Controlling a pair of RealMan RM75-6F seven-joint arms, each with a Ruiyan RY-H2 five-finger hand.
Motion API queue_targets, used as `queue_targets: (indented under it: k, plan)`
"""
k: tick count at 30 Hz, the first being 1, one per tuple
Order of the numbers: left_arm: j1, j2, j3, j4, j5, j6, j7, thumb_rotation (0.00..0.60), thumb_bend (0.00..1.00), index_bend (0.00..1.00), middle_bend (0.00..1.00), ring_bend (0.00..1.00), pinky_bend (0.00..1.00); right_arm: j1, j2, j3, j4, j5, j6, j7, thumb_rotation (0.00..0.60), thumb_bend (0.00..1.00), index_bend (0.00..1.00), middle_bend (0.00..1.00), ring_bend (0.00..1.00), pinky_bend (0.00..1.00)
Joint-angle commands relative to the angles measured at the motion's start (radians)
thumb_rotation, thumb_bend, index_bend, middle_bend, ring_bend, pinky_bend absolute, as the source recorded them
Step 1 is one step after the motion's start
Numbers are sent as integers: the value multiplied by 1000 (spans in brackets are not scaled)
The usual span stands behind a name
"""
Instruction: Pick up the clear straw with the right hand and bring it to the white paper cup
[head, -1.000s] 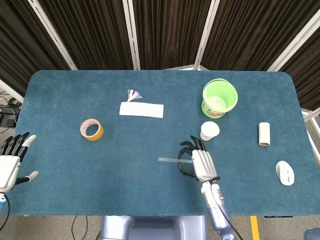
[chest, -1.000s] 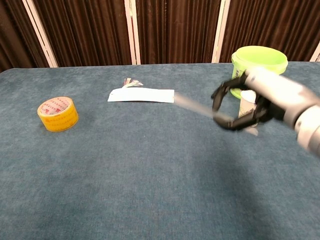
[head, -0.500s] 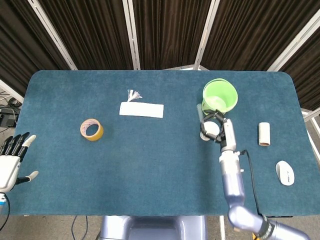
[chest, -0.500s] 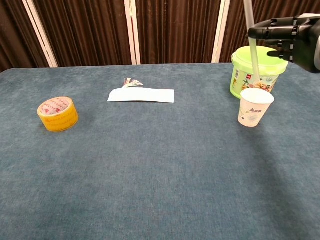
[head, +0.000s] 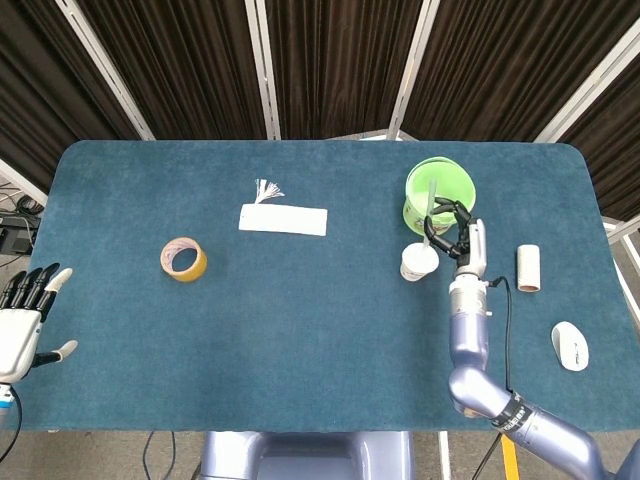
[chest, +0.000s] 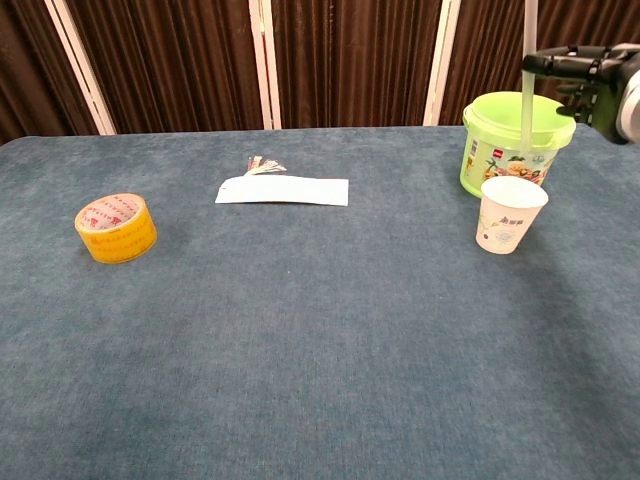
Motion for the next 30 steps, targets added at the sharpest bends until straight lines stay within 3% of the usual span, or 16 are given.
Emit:
queue_targets:
  k: [1,13,30]
  plan:
    - [0,0,0,-1,0,-1,0,600,131,0,0,0,0,3,-16,-12,19,-19,-2,25,600,386,622,282,0,0]
    - [-1,2,0,-2,-1,-2,-4,600,139,0,0,0,0,0,-76,-38,119,-96,-12,158,600,386,622,283,0,0]
    - [-1,2,1,-3,-2,-2,0,600,140,0,0,0,0,-28,-91,-74,178,-115,-38,220,600,385,622,283,0,0]
